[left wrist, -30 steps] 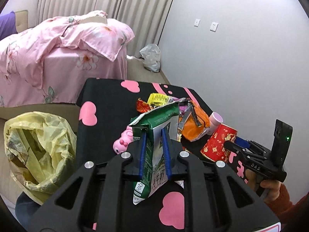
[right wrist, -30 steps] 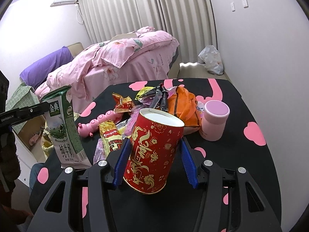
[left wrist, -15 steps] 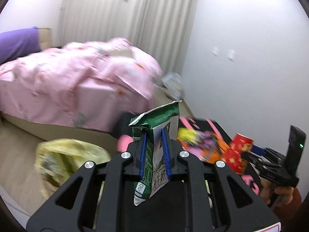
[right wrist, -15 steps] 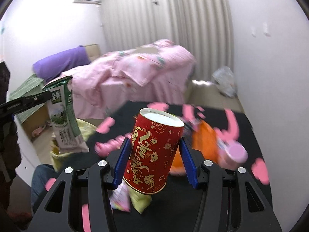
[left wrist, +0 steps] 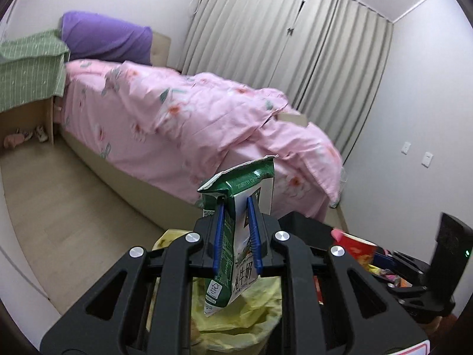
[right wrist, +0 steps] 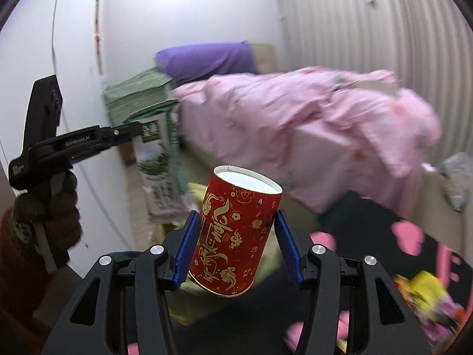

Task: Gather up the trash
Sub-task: 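Carry carton and cup to the yellow trash bag and release both, then grasp the red-gold candy wrapper with the left gripper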

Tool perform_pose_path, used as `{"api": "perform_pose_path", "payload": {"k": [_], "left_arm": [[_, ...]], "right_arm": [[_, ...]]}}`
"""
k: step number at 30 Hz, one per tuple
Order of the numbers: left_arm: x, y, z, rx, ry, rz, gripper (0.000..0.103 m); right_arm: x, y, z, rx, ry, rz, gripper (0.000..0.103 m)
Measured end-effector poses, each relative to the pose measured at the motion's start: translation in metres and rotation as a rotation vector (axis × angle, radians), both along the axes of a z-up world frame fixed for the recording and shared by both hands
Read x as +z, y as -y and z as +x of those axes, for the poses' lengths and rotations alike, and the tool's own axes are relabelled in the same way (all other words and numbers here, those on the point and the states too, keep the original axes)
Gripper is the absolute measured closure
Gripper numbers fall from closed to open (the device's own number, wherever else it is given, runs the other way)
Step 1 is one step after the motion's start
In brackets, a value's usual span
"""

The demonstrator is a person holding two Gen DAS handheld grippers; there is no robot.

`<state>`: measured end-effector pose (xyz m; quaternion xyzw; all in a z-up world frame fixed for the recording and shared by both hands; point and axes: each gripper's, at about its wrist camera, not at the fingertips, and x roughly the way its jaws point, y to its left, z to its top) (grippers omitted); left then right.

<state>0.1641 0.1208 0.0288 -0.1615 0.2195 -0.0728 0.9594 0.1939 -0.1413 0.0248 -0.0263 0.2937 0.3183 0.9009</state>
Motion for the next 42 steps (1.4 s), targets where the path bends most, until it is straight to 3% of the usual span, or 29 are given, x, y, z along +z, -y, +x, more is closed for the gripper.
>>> {"api": "perform_pose_path", "payload": {"k": [5, 8, 13, 16, 19, 20, 21, 22, 25, 34, 36, 42], "left_arm": [[-0.044, -0.013, 0.021, -0.007, -0.104, -0.035, 0.088], [-0.075, -0.007, 0.033, -0.041, -0.171, -0.01, 0.088], [-0.121, 0.006, 0.045, -0.095, -0.295, 0.051, 0.089], [-0.129, 0.003, 0.045, -0.103, -0.319, 0.02, 0.089], [-0.127, -0.007, 0.048, -0.1, -0.329, -0.058, 0.086], [-0.124, -0.01, 0.049, -0.106, -0.328, -0.092, 0.081], [-0.12, -0.013, 0.049, -0.115, -0.326, -0.117, 0.067], [-0.113, -0.017, 0.046, -0.118, -0.311, -0.144, 0.06], [-0.093, -0.023, 0.037, -0.082, -0.253, -0.151, 0.049], [-0.057, -0.005, 0.018, -0.003, -0.205, -0.072, 0.048], [-0.054, 0.005, 0.013, -0.016, -0.201, -0.072, 0.048], [-0.051, 0.065, 0.003, -0.155, -0.222, -0.038, 0.048]], "right_arm": [[-0.038, -0.043, 0.049, 0.054, -0.14, -0.044, 0.054], [-0.059, -0.054, 0.068, 0.067, -0.199, -0.096, 0.054], [-0.079, -0.064, 0.079, 0.095, -0.219, -0.185, 0.054], [-0.085, -0.064, 0.081, 0.101, -0.224, -0.191, 0.054], [-0.085, -0.068, 0.079, 0.106, -0.216, -0.187, 0.053], [-0.086, -0.067, 0.079, 0.107, -0.219, -0.181, 0.053], [-0.086, -0.065, 0.078, 0.114, -0.23, -0.169, 0.052], [-0.087, -0.064, 0.078, 0.118, -0.244, -0.161, 0.051], [-0.086, -0.059, 0.075, 0.068, -0.243, -0.174, 0.043], [-0.044, -0.005, 0.022, -0.02, -0.145, -0.108, 0.041], [-0.035, 0.016, 0.003, -0.048, -0.122, -0.092, 0.036], [-0.023, 0.087, -0.056, -0.19, -0.09, -0.128, 0.036]]}}
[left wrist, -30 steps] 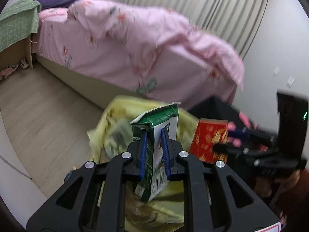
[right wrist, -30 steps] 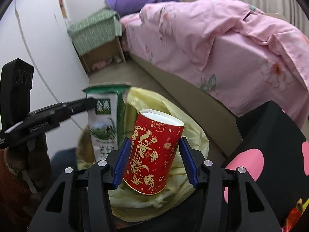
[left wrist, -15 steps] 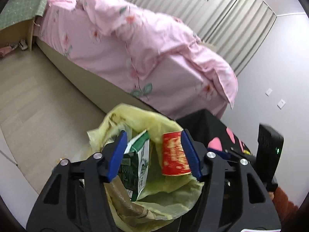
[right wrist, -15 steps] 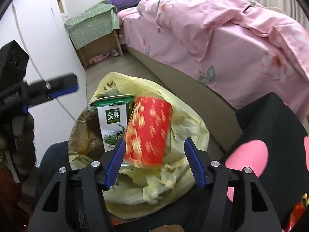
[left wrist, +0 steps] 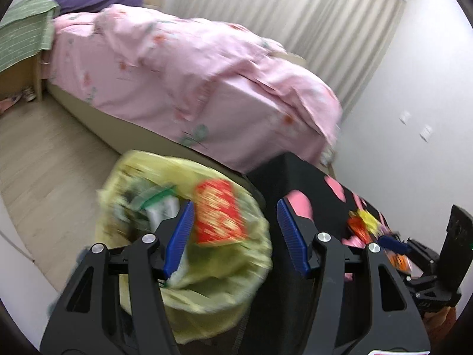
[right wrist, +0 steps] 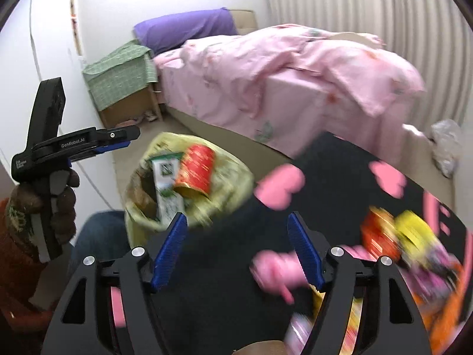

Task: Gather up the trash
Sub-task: 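Grasp the red-gold candy wrapper with the left gripper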

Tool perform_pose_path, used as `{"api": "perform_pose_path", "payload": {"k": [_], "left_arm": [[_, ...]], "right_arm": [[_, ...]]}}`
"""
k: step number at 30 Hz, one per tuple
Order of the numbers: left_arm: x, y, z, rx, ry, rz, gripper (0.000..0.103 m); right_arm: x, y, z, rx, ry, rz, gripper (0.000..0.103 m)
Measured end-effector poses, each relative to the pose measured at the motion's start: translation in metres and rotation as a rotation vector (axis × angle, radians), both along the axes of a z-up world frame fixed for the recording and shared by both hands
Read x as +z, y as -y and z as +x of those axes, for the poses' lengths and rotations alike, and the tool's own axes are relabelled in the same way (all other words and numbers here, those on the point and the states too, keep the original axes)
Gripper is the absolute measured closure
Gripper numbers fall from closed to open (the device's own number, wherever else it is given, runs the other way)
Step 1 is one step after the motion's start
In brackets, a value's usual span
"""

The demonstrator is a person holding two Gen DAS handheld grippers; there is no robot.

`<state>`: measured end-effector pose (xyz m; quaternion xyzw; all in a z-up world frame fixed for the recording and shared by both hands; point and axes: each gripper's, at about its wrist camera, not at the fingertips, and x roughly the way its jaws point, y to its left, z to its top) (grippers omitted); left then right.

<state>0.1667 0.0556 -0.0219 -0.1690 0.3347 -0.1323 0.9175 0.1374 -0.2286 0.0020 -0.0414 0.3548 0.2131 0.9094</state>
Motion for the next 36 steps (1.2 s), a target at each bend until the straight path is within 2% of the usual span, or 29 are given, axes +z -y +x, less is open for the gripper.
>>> {"api": "perform_pose_path", "payload": {"k": [4, 7, 12, 17, 20, 24, 27, 29, 31, 33, 35, 36], "left_arm": [[0.003, 0.046, -0.009, -0.121, 0.002, -0.005, 0.048], [0.004, 0.088, -0.016, -0.221, 0.014, 0.012, 0.048], [-0.001, 0.149, -0.024, -0.393, 0.001, 0.052, 0.047], [-0.002, 0.194, -0.024, -0.479, 0.003, 0.105, 0.047], [-0.006, 0.214, -0.015, -0.5, -0.002, 0.119, 0.047], [-0.015, 0.244, 0.003, -0.524, -0.042, 0.102, 0.048], [-0.019, 0.267, 0.022, -0.519, -0.047, 0.119, 0.048], [-0.027, 0.283, 0.042, -0.497, -0.091, 0.144, 0.048], [-0.041, 0.297, 0.068, -0.46, -0.183, 0.176, 0.048], [-0.052, 0.3, 0.088, -0.417, -0.244, 0.146, 0.054], [-0.059, 0.303, 0.098, -0.405, -0.275, 0.14, 0.069], [-0.06, 0.304, 0.1, -0.41, -0.276, 0.139, 0.07]], "right_arm": [[0.004, 0.053, -0.038, -0.155, 0.04, -0.037, 0.036], [0.001, 0.097, -0.067, -0.232, 0.032, 0.007, 0.036], [-0.012, 0.138, -0.097, -0.362, 0.031, -0.006, 0.036], [-0.027, 0.167, -0.121, -0.507, 0.06, -0.042, 0.036], [-0.034, 0.177, -0.126, -0.562, 0.075, -0.074, 0.036], [-0.042, 0.184, -0.126, -0.574, 0.071, -0.094, 0.036], [-0.045, 0.187, -0.128, -0.589, 0.074, -0.089, 0.036], [-0.047, 0.19, -0.128, -0.6, 0.067, -0.08, 0.036], [-0.048, 0.19, -0.13, -0.603, 0.058, -0.069, 0.036], [-0.05, 0.19, -0.132, -0.596, 0.046, -0.058, 0.036], [-0.052, 0.187, -0.132, -0.588, 0.037, -0.073, 0.036], [-0.053, 0.186, -0.132, -0.586, 0.035, -0.078, 0.036]]}}
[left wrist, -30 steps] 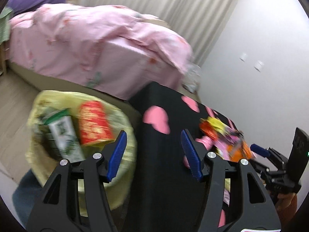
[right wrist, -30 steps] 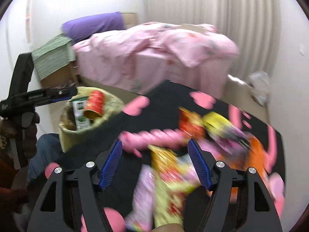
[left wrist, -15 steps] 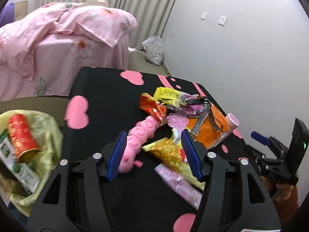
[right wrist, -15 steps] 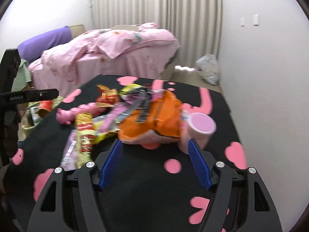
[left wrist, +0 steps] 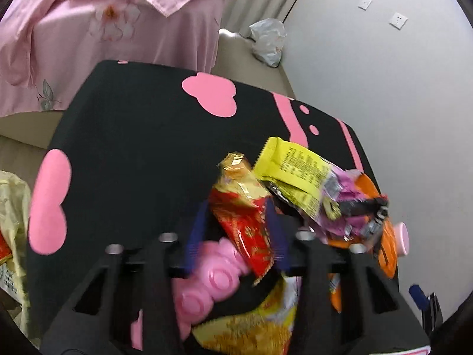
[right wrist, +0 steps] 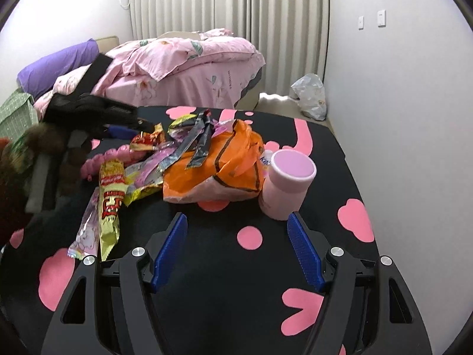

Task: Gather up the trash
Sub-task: 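Grasp the red-gold candy wrapper with the left gripper, then grasp the yellow snack bag with the right gripper while the left gripper holds the wrapper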

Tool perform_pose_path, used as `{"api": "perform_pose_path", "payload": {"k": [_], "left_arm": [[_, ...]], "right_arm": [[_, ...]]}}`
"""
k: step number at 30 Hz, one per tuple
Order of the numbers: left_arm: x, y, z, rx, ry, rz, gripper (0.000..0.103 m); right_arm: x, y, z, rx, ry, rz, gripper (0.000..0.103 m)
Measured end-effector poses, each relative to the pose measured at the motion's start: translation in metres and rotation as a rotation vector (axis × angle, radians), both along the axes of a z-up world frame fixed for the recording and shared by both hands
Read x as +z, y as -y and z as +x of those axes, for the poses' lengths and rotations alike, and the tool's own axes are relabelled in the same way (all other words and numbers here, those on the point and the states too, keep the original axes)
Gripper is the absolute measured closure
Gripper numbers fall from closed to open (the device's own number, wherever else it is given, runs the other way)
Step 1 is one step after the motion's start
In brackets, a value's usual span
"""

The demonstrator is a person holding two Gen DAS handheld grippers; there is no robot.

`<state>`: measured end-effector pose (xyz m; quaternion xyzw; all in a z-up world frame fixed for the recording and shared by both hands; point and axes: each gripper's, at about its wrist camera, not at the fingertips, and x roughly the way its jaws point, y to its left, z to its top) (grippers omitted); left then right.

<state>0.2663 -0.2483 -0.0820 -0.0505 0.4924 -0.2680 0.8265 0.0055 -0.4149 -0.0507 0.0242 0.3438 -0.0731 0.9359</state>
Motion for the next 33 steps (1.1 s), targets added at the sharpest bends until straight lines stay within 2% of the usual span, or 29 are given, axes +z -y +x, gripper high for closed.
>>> {"api": "perform_pose_path", "payload": {"k": [1, 2, 5, 9, 15, 20, 25, 29, 33], "left_arm": [[0.0, -0.002, 0.0, -0.008, 0.015, -0.007, 0.074], [0.002, -0.004, -0.002, -0.011, 0.028, -0.007, 0.082], [0.011, -0.021, -0.012, -0.007, 0.048, -0.037, 0.084], [0.038, -0.058, -0.047, -0.012, 0.106, -0.088, 0.085], [0.059, -0.097, -0.094, -0.033, 0.149, -0.083, 0.084], [0.043, -0.116, -0.123, -0.033, 0.095, -0.045, 0.084], [0.012, -0.128, -0.134, -0.039, 0.013, -0.014, 0.084], [-0.001, -0.139, -0.138, -0.022, -0.015, -0.009, 0.084], [-0.005, -0.146, -0.137, -0.012, -0.02, -0.008, 0.081]], "right_arm": [[-0.001, -0.001, 0.0, 0.001, -0.004, -0.003, 0.036], [-0.002, -0.001, 0.001, 0.004, -0.009, 0.002, 0.036], [-0.004, -0.003, 0.003, 0.011, -0.011, 0.023, 0.036], [-0.005, -0.017, 0.01, 0.05, -0.014, 0.041, 0.036], [-0.002, -0.056, 0.019, 0.161, -0.019, 0.011, 0.036], [0.004, -0.082, 0.021, 0.247, -0.019, 0.025, 0.036], [0.0, -0.11, 0.015, 0.362, -0.058, 0.021, 0.036], [-0.016, -0.129, 0.012, 0.494, -0.139, 0.117, 0.039], [-0.031, -0.133, 0.015, 0.431, -0.193, 0.054, 0.042]]}}
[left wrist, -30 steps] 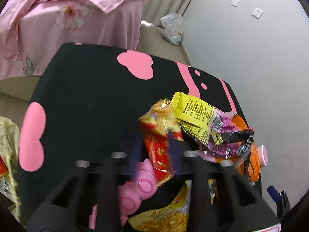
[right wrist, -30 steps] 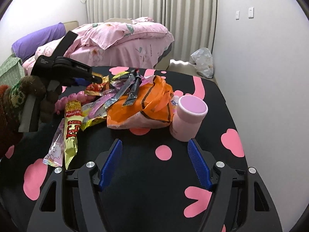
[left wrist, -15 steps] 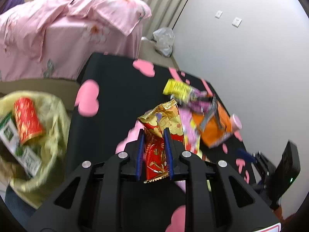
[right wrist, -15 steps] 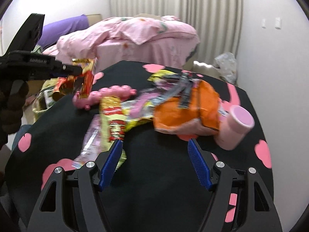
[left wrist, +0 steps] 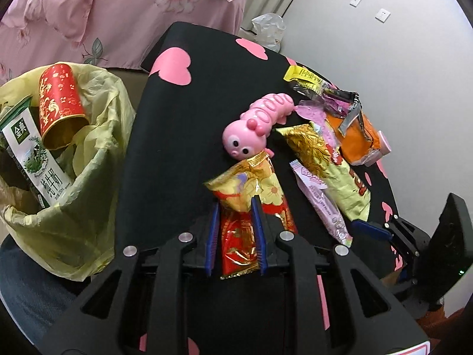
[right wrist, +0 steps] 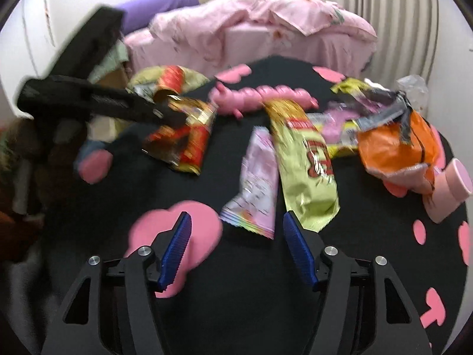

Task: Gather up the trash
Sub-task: 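Grasp the yellow snack bag with the right gripper while the left gripper holds the wrapper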

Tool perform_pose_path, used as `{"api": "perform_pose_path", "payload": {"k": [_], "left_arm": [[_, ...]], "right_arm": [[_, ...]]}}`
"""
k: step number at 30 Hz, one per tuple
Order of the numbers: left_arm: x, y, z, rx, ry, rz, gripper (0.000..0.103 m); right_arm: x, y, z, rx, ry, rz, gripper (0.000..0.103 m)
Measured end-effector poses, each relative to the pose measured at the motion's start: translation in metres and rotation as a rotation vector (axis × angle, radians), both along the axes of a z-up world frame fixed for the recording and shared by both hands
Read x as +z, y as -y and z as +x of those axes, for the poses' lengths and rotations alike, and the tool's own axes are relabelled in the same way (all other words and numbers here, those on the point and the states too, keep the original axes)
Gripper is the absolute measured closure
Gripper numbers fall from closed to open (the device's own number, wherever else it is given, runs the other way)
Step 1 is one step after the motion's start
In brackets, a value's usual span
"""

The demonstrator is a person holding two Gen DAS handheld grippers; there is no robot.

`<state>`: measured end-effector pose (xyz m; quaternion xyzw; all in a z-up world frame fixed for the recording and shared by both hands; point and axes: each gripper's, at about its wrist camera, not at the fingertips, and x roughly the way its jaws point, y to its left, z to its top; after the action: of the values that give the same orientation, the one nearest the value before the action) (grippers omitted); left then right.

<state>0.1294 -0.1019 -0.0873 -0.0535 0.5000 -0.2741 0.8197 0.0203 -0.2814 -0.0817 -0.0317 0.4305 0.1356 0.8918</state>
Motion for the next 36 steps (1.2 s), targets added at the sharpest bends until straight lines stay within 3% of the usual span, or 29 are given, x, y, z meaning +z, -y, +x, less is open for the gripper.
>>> {"api": "perform_pose_path", "payload": {"k": [5, 12, 17, 21, 26, 31, 34, 36], "left_arm": [[-0.002, -0.008, 0.001, 0.02, 0.017, 0.011, 0.07], [0.001, -0.015, 0.001, 0.045, 0.033, 0.017, 0.068], [0.006, -0.02, -0.001, 0.048, 0.049, 0.013, 0.067], [0.01, -0.022, -0.003, 0.039, 0.06, 0.002, 0.063], [0.014, -0.022, -0.006, 0.039, 0.068, -0.007, 0.063], [0.017, -0.032, -0.007, 0.05, 0.071, -0.007, 0.063], [0.016, -0.034, -0.007, 0.058, 0.065, -0.008, 0.063], [0.015, -0.033, -0.007, 0.055, 0.064, -0.007, 0.061]], "right_arm": [[-0.004, 0.018, 0.003, -0.09, -0.024, -0.002, 0.042], [0.003, 0.011, 0.007, -0.006, -0.043, 0.106, 0.042], [0.03, 0.013, 0.016, -0.001, 0.036, 0.14, 0.042], [0.052, 0.012, 0.037, 0.027, 0.139, 0.04, 0.042], [0.043, -0.005, 0.083, 0.088, 0.124, -0.121, 0.043], [0.012, -0.029, 0.098, 0.149, 0.067, -0.323, 0.068], [0.018, -0.02, 0.092, 0.122, 0.086, -0.289, 0.077], [0.035, -0.005, 0.081, 0.085, 0.125, -0.197, 0.077]]}}
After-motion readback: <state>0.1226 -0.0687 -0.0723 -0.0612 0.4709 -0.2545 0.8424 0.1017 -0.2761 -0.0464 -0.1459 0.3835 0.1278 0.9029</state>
